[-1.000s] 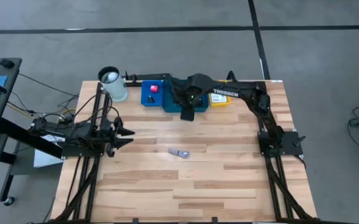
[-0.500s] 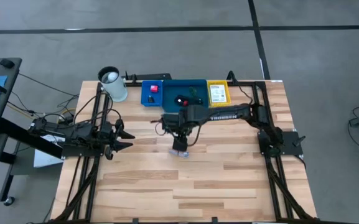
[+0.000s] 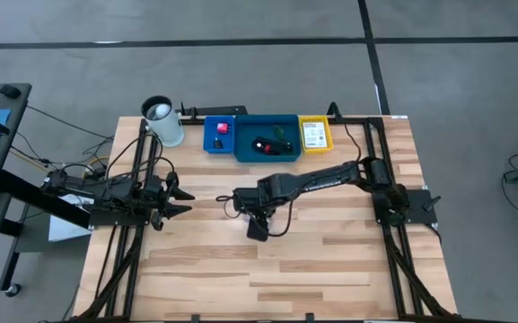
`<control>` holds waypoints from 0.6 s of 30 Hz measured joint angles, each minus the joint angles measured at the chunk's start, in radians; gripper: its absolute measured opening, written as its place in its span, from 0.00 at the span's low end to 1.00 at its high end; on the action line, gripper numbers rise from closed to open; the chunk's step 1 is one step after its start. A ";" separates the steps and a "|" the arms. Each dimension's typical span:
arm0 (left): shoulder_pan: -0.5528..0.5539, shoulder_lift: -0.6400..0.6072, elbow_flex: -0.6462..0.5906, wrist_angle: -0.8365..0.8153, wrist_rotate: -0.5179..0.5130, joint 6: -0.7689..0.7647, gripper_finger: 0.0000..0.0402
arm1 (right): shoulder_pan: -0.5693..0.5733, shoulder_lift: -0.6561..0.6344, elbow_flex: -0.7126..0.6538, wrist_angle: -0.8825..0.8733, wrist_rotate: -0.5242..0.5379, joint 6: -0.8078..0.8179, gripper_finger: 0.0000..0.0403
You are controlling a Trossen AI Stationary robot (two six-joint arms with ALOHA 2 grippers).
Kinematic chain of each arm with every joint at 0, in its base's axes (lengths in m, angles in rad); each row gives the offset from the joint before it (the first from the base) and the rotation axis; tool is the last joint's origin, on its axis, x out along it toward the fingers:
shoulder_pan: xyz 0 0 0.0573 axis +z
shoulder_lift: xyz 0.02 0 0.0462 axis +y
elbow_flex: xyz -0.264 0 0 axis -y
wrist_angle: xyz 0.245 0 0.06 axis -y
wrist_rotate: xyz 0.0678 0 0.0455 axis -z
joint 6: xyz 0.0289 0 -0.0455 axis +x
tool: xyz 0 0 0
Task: Pick and place items into bin
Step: Put the white charger cable into the dark blue bin
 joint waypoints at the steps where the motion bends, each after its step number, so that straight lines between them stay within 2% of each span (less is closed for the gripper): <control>1: 0.000 0.000 0.000 0.000 0.000 0.001 0.40 | 0.000 0.003 0.000 0.005 0.003 0.000 0.54; 7: 0.000 0.000 0.000 0.000 0.000 -0.003 0.40 | -0.009 0.071 0.007 0.080 -0.019 0.002 0.54; 11: 0.000 0.001 -0.001 0.000 -0.001 -0.004 0.40 | -0.004 0.148 0.000 0.061 -0.033 0.000 0.54; 18: 0.000 0.003 -0.001 0.000 -0.002 -0.005 0.40 | 0.008 0.207 0.010 0.024 -0.031 -0.006 0.54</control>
